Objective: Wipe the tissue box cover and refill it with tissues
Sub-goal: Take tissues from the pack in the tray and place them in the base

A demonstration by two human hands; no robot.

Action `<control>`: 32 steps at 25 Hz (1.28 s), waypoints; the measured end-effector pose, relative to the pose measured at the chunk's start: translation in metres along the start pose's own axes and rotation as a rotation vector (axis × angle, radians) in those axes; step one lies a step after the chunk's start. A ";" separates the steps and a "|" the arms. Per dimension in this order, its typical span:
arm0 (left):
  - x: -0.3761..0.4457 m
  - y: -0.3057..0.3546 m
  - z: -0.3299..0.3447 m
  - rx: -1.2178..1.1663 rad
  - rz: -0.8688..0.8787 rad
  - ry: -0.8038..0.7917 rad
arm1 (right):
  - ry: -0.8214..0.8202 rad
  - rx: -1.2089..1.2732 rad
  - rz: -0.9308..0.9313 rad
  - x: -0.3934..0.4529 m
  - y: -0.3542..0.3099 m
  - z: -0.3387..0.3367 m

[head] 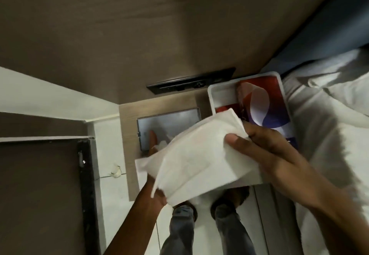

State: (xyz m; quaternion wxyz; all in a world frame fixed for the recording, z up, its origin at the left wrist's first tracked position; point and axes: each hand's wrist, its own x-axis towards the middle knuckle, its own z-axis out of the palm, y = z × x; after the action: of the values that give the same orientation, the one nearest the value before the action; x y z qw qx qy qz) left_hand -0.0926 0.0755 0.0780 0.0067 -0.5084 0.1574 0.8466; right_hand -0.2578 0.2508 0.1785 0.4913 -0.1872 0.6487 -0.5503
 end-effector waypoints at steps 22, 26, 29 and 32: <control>0.127 0.081 -0.099 1.034 0.507 0.382 | 0.570 -0.576 0.326 0.184 0.169 0.065; 0.140 0.078 -0.100 1.043 0.577 0.398 | 0.558 -0.698 0.231 0.191 0.173 0.067; 0.145 0.076 -0.098 1.081 0.612 0.431 | 0.557 -0.862 0.200 0.191 0.174 0.071; 0.149 0.072 -0.099 1.158 0.641 0.457 | 0.599 -1.034 0.253 0.192 0.175 0.075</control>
State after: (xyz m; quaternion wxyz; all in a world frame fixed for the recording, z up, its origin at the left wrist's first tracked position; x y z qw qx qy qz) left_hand -0.0915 -0.0423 -0.0749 -0.0069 -0.5167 0.7230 0.4585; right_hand -0.2281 0.1175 -0.0542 0.1947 -0.1602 0.9589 -0.1302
